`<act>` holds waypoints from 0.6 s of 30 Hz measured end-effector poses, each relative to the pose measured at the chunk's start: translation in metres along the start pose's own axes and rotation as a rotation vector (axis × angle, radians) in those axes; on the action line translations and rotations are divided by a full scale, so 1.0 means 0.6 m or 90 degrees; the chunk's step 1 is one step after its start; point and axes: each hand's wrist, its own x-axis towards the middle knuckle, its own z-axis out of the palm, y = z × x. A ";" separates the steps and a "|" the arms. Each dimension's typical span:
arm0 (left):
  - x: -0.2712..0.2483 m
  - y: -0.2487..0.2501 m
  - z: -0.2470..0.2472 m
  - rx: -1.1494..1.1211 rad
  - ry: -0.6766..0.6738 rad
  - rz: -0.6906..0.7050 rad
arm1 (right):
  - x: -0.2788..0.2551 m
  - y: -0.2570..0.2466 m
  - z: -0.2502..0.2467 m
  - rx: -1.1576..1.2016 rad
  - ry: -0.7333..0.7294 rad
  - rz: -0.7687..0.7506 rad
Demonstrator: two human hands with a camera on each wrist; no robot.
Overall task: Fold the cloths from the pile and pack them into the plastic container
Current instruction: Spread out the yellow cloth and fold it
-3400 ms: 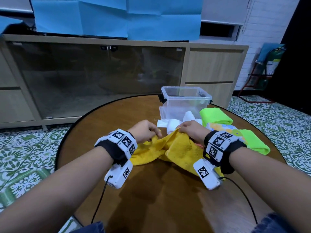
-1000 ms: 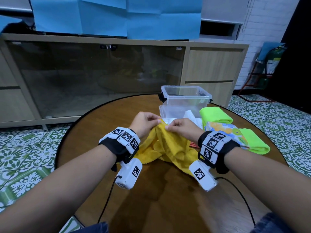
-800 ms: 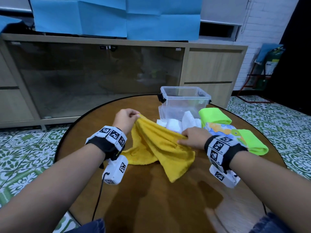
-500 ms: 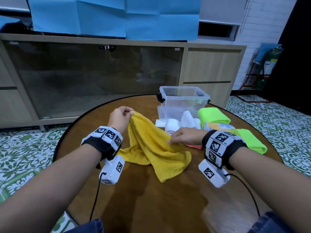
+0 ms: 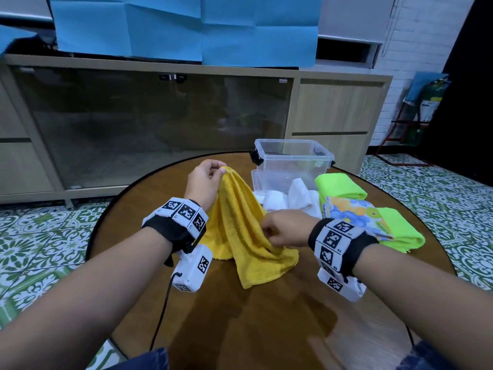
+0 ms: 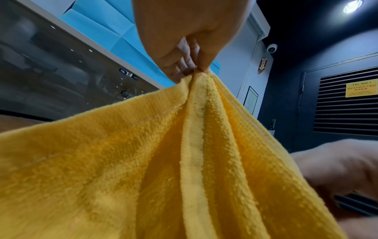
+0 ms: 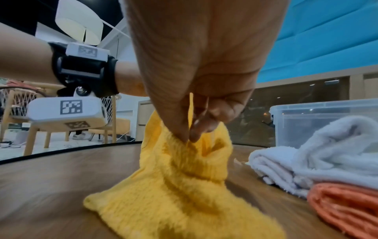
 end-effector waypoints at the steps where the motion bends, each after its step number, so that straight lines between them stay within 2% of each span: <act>1: 0.000 0.000 0.000 -0.001 0.001 0.001 | 0.003 -0.003 0.005 0.017 -0.004 -0.017; 3: 0.000 0.002 0.001 -0.005 0.001 0.007 | 0.009 -0.013 0.018 -0.017 -0.059 -0.032; 7: -0.003 0.000 0.005 0.001 -0.023 0.010 | 0.017 -0.025 0.032 -0.209 -0.160 -0.001; 13: -0.001 -0.007 0.003 0.009 -0.025 0.001 | 0.011 -0.015 0.017 -0.313 -0.158 0.065; 15: 0.000 -0.008 0.001 0.007 -0.017 -0.004 | 0.008 -0.008 0.007 -0.283 -0.152 0.076; 18: 0.004 -0.006 -0.006 0.004 0.019 -0.011 | -0.001 0.009 -0.017 -0.079 -0.095 0.066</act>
